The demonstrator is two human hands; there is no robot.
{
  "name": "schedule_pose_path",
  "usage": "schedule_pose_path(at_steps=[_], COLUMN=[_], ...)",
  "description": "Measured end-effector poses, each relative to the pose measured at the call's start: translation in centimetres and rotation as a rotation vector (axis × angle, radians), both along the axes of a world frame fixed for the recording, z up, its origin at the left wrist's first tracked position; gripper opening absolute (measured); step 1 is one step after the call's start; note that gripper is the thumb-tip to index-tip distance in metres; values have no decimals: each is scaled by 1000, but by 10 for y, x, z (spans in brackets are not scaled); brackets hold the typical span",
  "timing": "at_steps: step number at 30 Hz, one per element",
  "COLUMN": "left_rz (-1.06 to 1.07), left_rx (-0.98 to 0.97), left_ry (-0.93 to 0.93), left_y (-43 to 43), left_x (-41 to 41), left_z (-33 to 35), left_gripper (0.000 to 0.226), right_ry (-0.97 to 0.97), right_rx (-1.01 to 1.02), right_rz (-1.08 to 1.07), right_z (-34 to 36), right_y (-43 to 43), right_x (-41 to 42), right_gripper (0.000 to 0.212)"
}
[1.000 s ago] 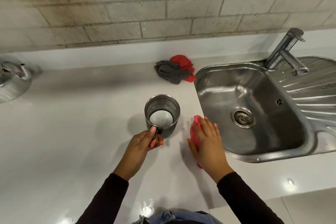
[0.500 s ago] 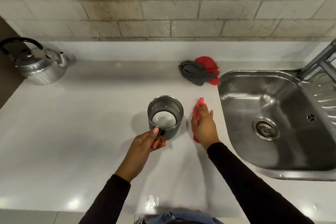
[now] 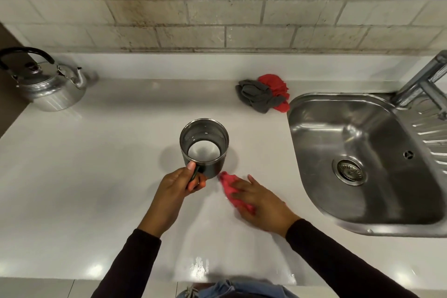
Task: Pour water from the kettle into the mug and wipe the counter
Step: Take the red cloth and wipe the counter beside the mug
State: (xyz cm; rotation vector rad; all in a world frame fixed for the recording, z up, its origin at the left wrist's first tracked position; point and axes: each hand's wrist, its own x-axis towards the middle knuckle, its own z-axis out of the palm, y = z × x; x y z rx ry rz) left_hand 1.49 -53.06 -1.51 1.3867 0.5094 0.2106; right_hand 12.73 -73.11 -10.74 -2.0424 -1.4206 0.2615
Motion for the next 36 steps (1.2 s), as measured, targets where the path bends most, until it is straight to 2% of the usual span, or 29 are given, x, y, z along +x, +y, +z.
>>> schedule_pose_path(at_steps=[2, 5, 8, 10, 13, 17, 19, 22, 24, 27, 36], left_rz=[3, 14, 5, -13, -37, -67, -72, -91, -110, -136, -281], left_rx=[-5, 0, 4, 1, -10, 0, 3, -5, -7, -13, -75], left_ry=[1, 10, 12, 7, 8, 7, 3, 2, 9, 27, 59], left_y=[0, 0, -1, -2, -4, -7, -8, -12, -14, -20, -47], left_x=[1, 1, -1, -2, -3, -1, 0, 2, 5, 10, 30], left_z=[1, 1, 1, 1, 0, -7, -9, -12, -14, -18, -37], left_gripper=[47, 51, 53, 50, 46, 51, 51, 48, 47, 47, 44], right_ry=[28, 57, 103, 141, 192, 184, 188, 121, 89, 88, 133], right_rx=[34, 31, 69, 61, 34, 26, 18, -17, -60, -36, -21], right_rz=[-92, -346, -621, -725, -719, -490, -353, -193, -147, -228, -767], right_z=[0, -1, -4, -5, -6, -3, 2, 7, 8, 7, 13], right_y=[-26, -39, -21, 2, 37, 57, 53, 33, 13, -18, -65], right_x=[12, 39, 65, 77, 79, 54, 35, 9, -5, -11, 11], right_gripper=[32, 28, 28, 28, 30, 35, 36, 24, 29, 28, 30])
